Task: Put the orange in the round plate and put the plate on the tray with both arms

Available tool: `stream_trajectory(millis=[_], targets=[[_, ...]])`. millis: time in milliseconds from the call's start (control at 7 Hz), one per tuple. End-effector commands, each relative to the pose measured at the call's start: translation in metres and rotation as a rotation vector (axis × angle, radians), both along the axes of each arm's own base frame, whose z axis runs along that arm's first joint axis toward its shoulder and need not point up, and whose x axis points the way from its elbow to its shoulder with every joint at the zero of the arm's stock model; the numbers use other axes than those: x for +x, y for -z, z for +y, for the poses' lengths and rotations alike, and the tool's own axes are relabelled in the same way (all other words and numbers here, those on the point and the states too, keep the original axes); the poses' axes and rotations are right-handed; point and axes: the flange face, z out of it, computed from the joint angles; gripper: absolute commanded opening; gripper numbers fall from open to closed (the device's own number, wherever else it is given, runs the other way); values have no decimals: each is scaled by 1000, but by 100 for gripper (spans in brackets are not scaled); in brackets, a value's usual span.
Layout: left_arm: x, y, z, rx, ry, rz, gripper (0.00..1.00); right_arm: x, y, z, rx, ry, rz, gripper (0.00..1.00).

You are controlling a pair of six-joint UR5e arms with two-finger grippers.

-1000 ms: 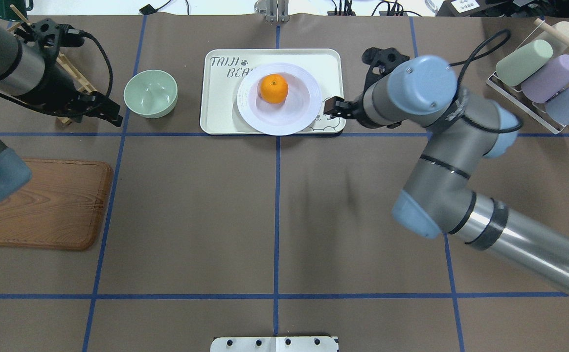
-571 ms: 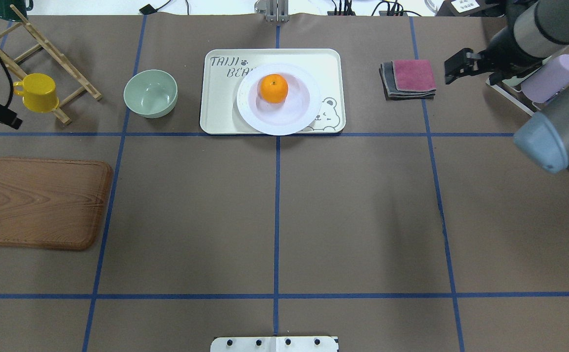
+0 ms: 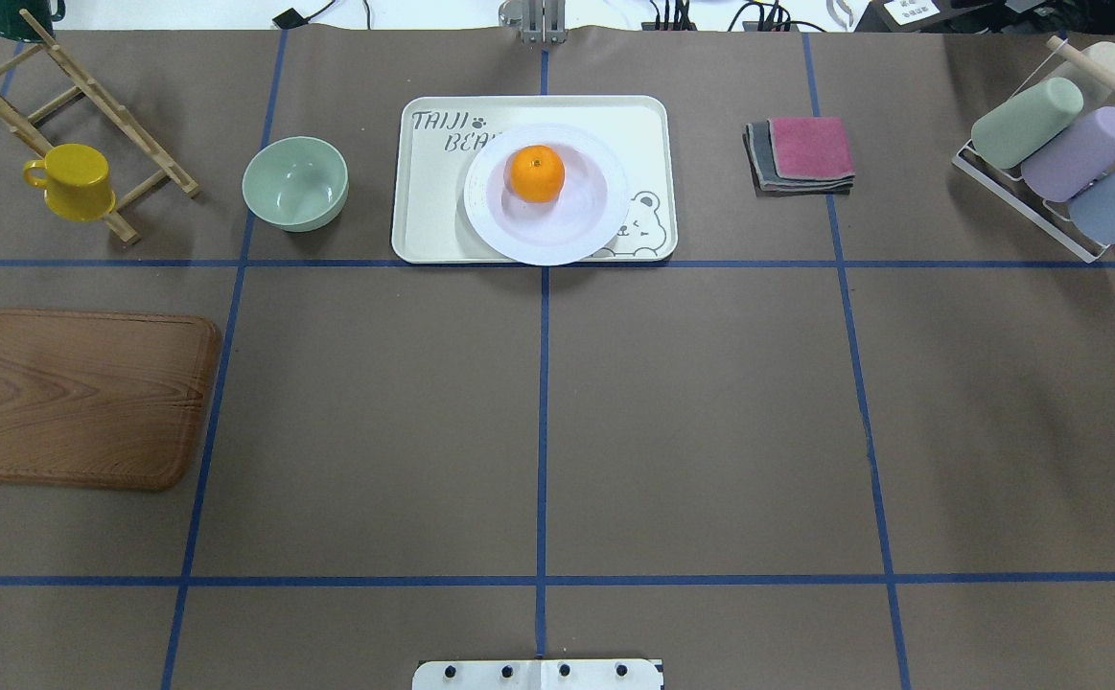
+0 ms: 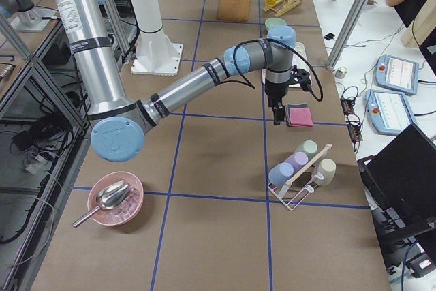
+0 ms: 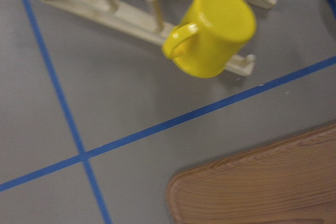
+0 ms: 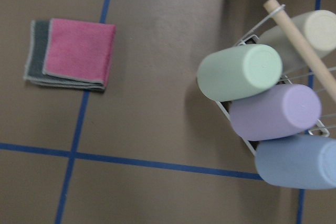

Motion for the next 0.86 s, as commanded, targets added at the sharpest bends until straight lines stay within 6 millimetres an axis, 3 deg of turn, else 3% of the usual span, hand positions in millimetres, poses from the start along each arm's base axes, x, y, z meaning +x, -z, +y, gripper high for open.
stream_trajectory(millis=[0,286,714], targets=[[-18,-30,0,-53,29,-7,97,33,-74,45,-123,31,-108,100],[-26,-46,9,-78,42,-8,98,47,-141,90,-138,23,-111,100],[-27,-47,10,-84,49,-7,98,47,-156,92,-118,18,-111,100]])
